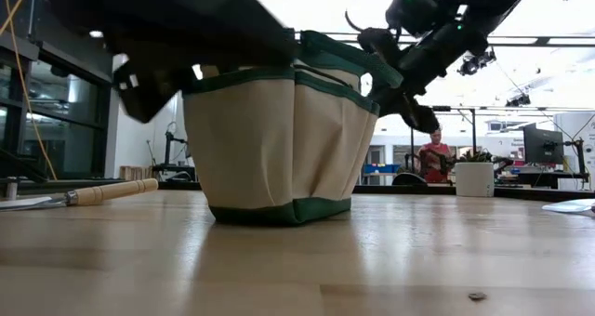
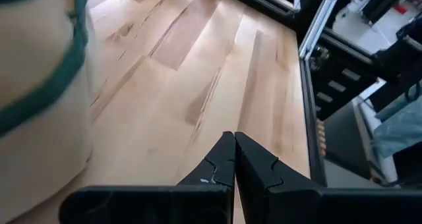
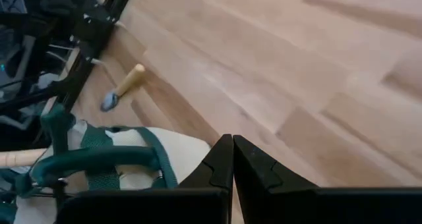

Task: Pick & Place Garden tools in Gardening bag
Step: Adjust the light brown gardening bag

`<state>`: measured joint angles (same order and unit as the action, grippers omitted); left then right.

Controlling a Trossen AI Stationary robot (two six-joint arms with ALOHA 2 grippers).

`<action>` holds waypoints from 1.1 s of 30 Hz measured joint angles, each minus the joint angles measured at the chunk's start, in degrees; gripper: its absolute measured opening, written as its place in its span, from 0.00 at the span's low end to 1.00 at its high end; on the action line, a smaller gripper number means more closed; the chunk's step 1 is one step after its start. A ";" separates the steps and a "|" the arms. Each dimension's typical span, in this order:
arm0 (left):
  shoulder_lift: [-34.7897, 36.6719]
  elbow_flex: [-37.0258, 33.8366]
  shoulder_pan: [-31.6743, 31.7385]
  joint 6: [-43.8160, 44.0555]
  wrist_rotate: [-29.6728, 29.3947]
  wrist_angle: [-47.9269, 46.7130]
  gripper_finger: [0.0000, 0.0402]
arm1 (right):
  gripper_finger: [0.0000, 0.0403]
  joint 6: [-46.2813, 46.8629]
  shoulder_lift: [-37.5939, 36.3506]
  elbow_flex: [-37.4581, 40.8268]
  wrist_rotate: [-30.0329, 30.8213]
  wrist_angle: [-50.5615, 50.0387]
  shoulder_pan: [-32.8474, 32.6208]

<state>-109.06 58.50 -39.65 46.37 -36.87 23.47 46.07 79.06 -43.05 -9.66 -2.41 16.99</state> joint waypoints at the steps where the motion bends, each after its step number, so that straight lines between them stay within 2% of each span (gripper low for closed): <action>1: -0.53 0.58 0.57 0.00 0.25 0.48 0.00 | 0.00 0.38 1.29 0.00 -0.09 1.48 -0.50; 7: -0.74 0.96 3.51 -0.02 1.11 -0.27 0.00 | 0.00 2.60 7.60 0.04 2.66 8.39 -1.96; 15: -0.74 1.04 6.37 0.47 1.35 -4.49 0.00 | 0.00 3.43 12.15 -0.04 -2.07 11.34 -1.53; 24: -0.76 1.02 6.64 2.29 1.80 -11.49 0.00 | 0.00 2.67 12.55 -0.02 -5.77 9.88 -3.52; 29: -0.36 0.99 6.64 5.04 2.26 -17.39 0.00 | 0.00 2.36 12.55 -0.02 -5.93 8.07 -4.36; 33: -0.36 0.96 6.64 5.36 3.09 -18.58 0.00 | 0.00 2.36 12.55 -0.04 -5.96 6.97 -5.23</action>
<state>-109.43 59.47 -33.01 51.73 -33.78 4.88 48.42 91.61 -43.08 -15.62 4.56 11.76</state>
